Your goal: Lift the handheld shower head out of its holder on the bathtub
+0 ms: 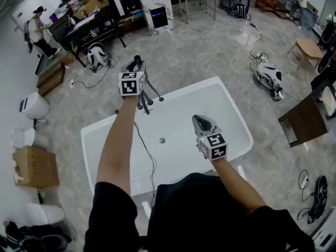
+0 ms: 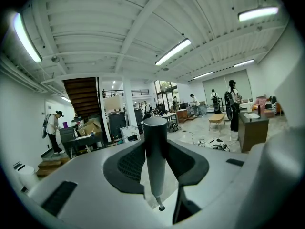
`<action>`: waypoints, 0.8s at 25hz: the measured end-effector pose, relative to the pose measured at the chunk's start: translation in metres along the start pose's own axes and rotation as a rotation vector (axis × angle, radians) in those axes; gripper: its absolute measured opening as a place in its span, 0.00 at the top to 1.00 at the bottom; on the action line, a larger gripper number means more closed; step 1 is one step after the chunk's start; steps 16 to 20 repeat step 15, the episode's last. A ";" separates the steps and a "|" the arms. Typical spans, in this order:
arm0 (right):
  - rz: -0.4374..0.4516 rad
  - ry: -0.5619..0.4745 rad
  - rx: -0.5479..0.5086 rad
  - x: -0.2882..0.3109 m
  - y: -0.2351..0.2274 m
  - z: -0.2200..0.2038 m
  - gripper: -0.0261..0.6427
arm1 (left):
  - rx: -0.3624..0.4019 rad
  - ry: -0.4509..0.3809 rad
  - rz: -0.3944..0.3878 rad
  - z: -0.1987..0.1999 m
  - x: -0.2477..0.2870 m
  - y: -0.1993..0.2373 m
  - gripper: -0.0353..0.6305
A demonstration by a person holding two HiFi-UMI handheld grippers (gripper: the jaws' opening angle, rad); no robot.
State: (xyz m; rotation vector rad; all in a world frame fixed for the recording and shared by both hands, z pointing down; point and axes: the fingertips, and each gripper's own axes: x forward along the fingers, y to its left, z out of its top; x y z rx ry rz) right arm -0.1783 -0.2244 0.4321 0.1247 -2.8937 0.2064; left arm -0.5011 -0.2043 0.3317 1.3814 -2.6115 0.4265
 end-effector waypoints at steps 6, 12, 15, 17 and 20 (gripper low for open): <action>0.008 -0.007 -0.001 0.001 -0.004 -0.002 0.96 | 0.019 0.015 -0.014 -0.005 0.004 -0.004 0.75; 0.011 -0.004 0.000 0.003 -0.006 0.000 0.96 | 0.019 0.028 0.001 -0.008 0.007 -0.001 0.75; 0.017 -0.004 -0.005 0.011 -0.003 0.003 0.96 | 0.022 0.034 0.007 -0.009 0.009 0.008 0.75; 0.017 -0.004 -0.005 0.011 -0.003 0.003 0.96 | 0.022 0.034 0.007 -0.009 0.009 0.008 0.75; 0.017 -0.004 -0.005 0.011 -0.003 0.003 0.96 | 0.022 0.034 0.007 -0.009 0.009 0.008 0.75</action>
